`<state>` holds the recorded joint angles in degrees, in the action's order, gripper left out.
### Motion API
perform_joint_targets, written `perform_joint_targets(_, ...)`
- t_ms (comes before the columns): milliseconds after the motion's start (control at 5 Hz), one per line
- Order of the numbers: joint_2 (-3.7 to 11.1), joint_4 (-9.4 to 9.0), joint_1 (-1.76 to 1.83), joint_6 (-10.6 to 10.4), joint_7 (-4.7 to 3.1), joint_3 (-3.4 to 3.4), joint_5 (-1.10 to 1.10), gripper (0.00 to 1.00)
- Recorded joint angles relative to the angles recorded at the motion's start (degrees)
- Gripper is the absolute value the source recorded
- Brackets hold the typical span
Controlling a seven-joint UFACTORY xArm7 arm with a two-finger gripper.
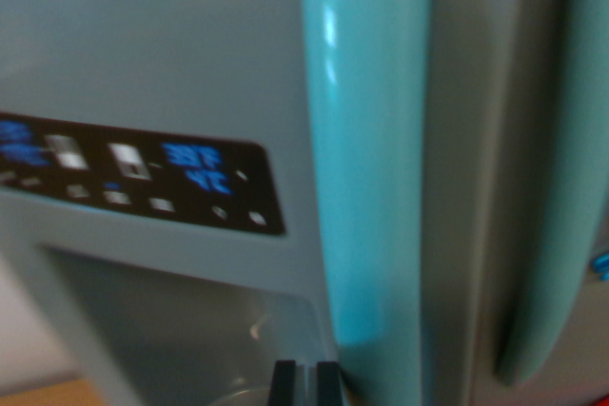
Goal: Close fridge door
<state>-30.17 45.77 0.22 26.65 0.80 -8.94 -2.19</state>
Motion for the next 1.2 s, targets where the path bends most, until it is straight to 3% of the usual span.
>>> perform_joint_targets(200, 0.00, 0.00, 0.00, 0.00, 0.00, 0.00, 0.00, 1.00)
perform_joint_targets(400, 2.72, 2.01, 0.00, 0.00, 0.00, -1.16, 0.00, 1.00)
perform_joint_targets(600, 2.72, 2.01, 0.00, 0.00, 0.00, -1.16, 0.00, 1.00)
perform_joint_targets(800, 5.61, 4.65, 0.00, -0.01, 0.00, -2.01, 0.00, 1.00)
perform_joint_targets(1000, 5.61, 4.65, 0.00, -0.01, 0.00, -2.01, 0.00, 1.00)
perform_joint_targets(1200, 8.46, 7.36, -0.02, -0.01, 0.00, -2.88, 0.00, 1.00)
